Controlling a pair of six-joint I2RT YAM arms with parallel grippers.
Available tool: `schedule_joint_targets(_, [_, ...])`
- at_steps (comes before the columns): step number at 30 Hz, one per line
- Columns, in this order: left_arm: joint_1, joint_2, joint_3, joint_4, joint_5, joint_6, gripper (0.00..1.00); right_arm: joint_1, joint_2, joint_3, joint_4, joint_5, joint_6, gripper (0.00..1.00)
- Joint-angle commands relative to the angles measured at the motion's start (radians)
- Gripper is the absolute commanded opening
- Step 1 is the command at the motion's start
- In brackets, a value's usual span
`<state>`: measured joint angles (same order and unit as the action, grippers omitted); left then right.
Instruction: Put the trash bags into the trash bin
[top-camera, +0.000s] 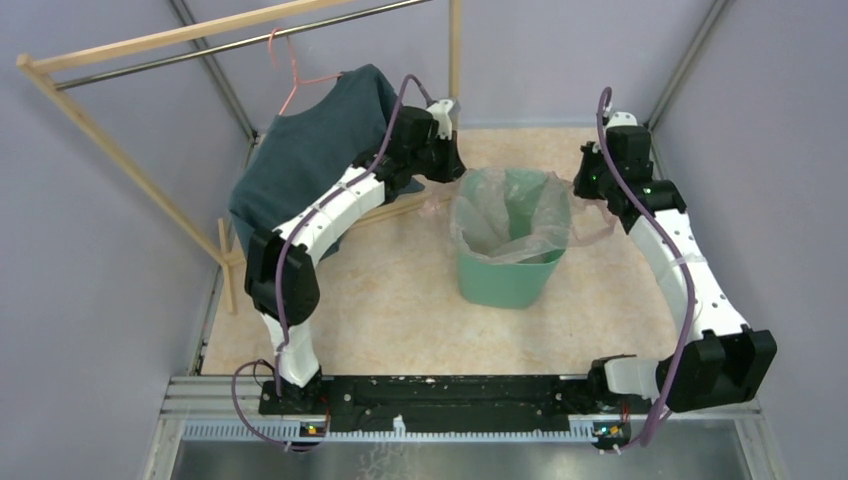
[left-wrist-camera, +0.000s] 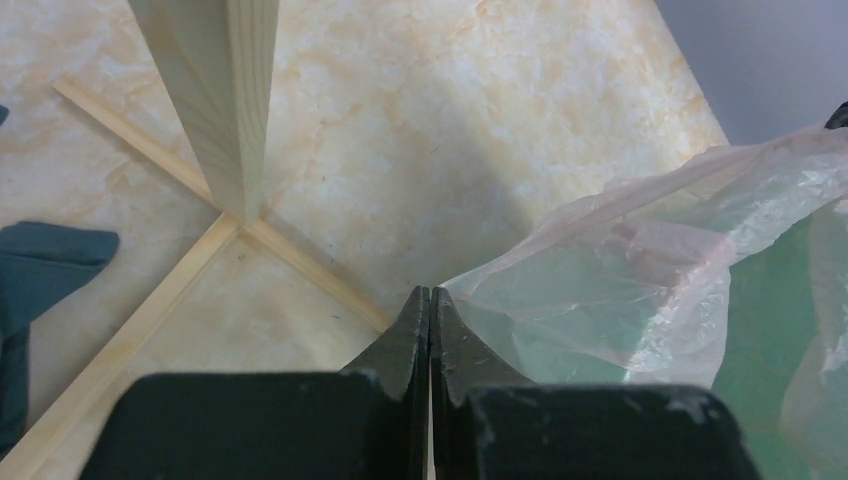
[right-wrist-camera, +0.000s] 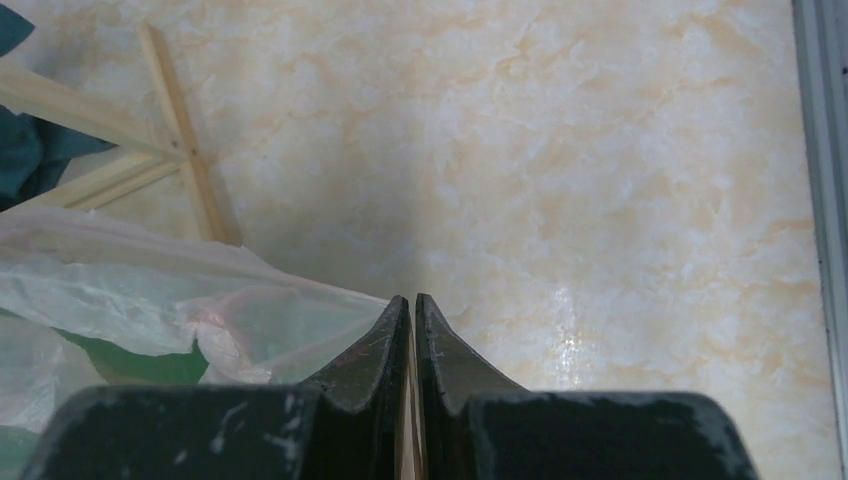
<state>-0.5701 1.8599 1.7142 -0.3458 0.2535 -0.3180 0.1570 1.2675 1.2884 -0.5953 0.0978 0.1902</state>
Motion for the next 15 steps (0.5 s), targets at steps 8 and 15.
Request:
schedule_joint_targets(8, [0.017,-0.147,-0.220,0.073,0.035,-0.030,0.00,-0.039,-0.136,-0.138,-0.017,-0.084,0.091,0.14])
schedule_joint_targets(15, [0.032,-0.280,-0.211,-0.089,-0.153,0.003,0.45,-0.039,-0.262,-0.052,-0.166,0.056,0.103,0.61])
